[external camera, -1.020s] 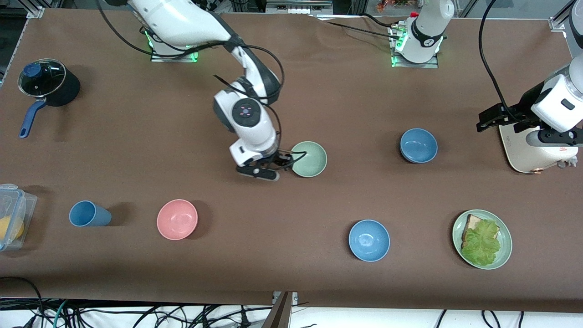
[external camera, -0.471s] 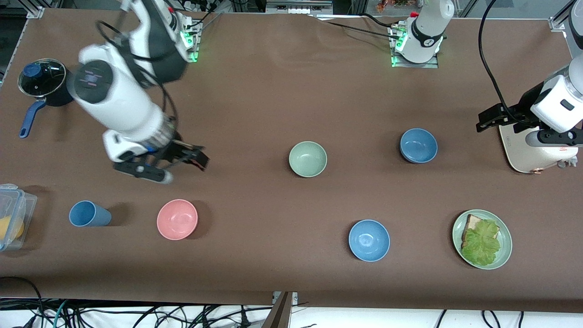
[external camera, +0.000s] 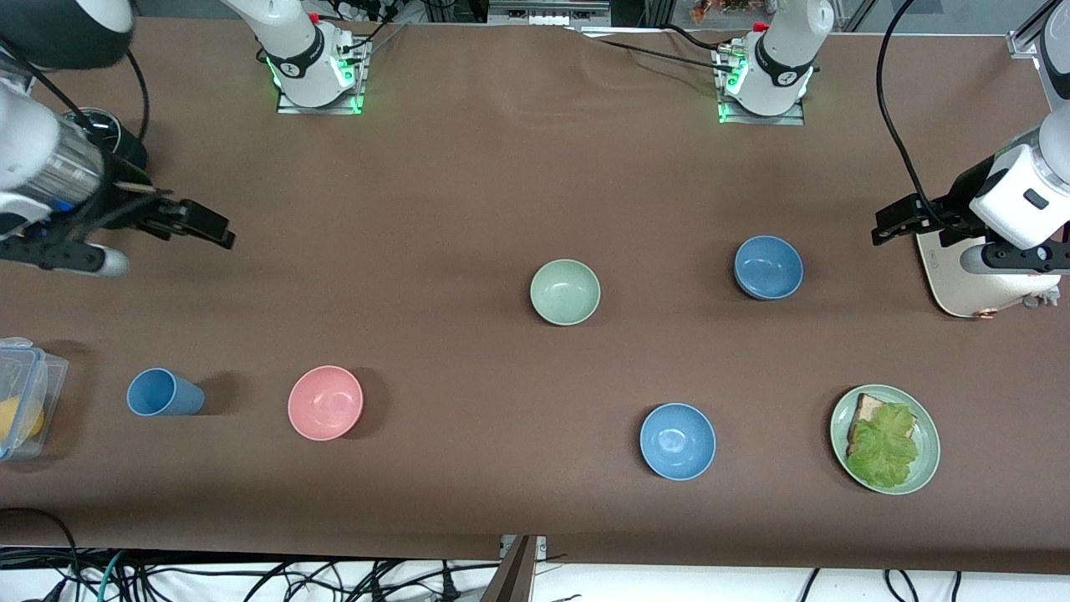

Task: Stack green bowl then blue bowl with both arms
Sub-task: 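Release the green bowl and withdraw the right gripper to rest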

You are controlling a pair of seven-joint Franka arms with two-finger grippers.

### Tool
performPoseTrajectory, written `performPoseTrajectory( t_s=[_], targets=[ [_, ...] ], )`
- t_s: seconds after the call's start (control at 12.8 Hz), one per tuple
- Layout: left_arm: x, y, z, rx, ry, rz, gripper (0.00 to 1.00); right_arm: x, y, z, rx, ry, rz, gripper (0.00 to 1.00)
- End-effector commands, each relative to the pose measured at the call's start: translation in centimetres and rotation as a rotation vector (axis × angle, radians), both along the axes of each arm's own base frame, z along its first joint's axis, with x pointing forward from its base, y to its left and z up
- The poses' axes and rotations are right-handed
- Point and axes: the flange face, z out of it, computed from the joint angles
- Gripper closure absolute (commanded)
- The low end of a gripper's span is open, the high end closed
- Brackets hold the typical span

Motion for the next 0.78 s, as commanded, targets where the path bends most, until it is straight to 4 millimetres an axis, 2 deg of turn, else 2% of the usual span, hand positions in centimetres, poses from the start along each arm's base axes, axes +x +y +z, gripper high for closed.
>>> performPoseTrajectory(
  t_s=[0.0, 0.16, 0.24, 0.47, 0.71],
  targets=[
    [0.6, 0.4, 0.1, 0.006, 0.002, -0.010, 0.00, -3.6, 0.0, 0.3, 0.012, 0.007, 0.015, 0.00],
    [0.8, 0.3, -1.4, -0.005, 0.026, -0.017, 0.00, -3.2, -0.3, 0.4, 0.009, 0.002, 0.015, 0.00],
    [1.3, 0.1, -3.1, 0.006, 0.051, -0.026, 0.00, -2.9, -0.6, 0.7, 0.008, -0.005, 0.027, 0.00],
    [1.5, 0.4, -10.3, 0.002, 0.159, -0.024, 0.00, -2.8, -1.8, 0.7, 0.005, -0.008, 0.052, 0.00],
    [1.6, 0.9, -15.3, -0.003, 0.190, -0.018, 0.00, -2.9, -2.4, 0.9, -0.025, -0.012, 0.072, 0.00]
  ],
)
